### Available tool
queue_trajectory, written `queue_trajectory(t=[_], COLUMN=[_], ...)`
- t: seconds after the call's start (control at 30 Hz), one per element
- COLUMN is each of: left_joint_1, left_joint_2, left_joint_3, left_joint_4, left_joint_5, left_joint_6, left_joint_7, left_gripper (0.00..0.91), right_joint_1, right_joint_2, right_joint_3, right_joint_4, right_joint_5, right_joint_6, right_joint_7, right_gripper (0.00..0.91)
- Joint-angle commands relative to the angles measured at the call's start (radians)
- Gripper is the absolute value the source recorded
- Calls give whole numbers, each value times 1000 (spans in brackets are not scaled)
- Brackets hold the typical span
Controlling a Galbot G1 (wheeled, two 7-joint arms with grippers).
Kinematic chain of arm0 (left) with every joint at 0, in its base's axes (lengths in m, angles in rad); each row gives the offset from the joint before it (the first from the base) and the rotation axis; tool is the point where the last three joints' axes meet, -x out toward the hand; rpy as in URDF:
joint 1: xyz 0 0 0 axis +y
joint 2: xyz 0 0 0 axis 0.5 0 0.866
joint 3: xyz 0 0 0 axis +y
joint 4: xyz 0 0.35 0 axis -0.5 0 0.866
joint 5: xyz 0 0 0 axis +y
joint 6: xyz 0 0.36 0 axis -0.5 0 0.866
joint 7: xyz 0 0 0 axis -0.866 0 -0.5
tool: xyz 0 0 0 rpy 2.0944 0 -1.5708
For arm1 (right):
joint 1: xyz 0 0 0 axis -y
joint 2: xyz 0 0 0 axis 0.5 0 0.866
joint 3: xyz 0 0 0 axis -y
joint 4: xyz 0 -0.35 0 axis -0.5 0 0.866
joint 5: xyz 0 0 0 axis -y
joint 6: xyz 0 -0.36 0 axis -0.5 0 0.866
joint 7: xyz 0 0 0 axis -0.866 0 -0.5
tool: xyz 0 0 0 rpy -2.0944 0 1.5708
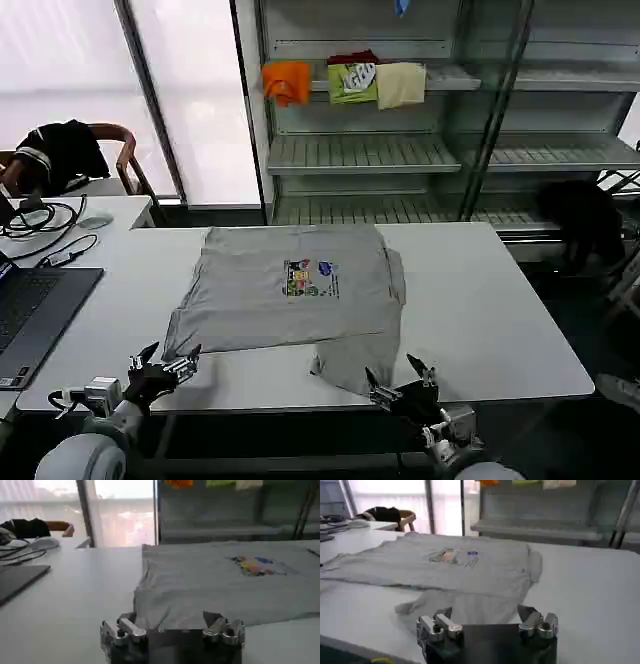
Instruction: Fold and organize the clothes.
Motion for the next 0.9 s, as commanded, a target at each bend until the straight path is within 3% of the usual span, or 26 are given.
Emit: queue_trajectory(t=[0.03,0.07,0.1,0.13,0.17,0.67,0.9], left_joint_1=[-17,-26,-33,-39,-44,-44,-38], left_joint_2=[2,3,3,5,5,8,3], left_joint_3=[0,2,3,6,7,9,10], left_joint_4=[71,78,92,98,113,128,96], left_joint_5=[17,21,22,23,25,-21,-48], left_joint_6=[-7,-8,-12,-13,-16,-30,-25], left_joint_7=[-2,-2,-1,0,1,15,20], left_gripper=[796,695,524,111,20,10,10], right_joint_1=[-30,-27,-25,-23,-21,-21,-18], right_joint_2=[-5,1,6,12,18,37,42], right_joint_3=[3,-1,-5,-8,-12,-22,-16], right_joint_4=[-15,-25,-35,-44,-53,-74,-62], right_joint_5=[5,-2,-11,-18,-25,-48,-18], right_joint_6=[-7,-7,-3,2,5,51,132], right_joint_7=[6,4,0,-4,-5,-23,-2], right_gripper=[484,312,0,0,0,0,0])
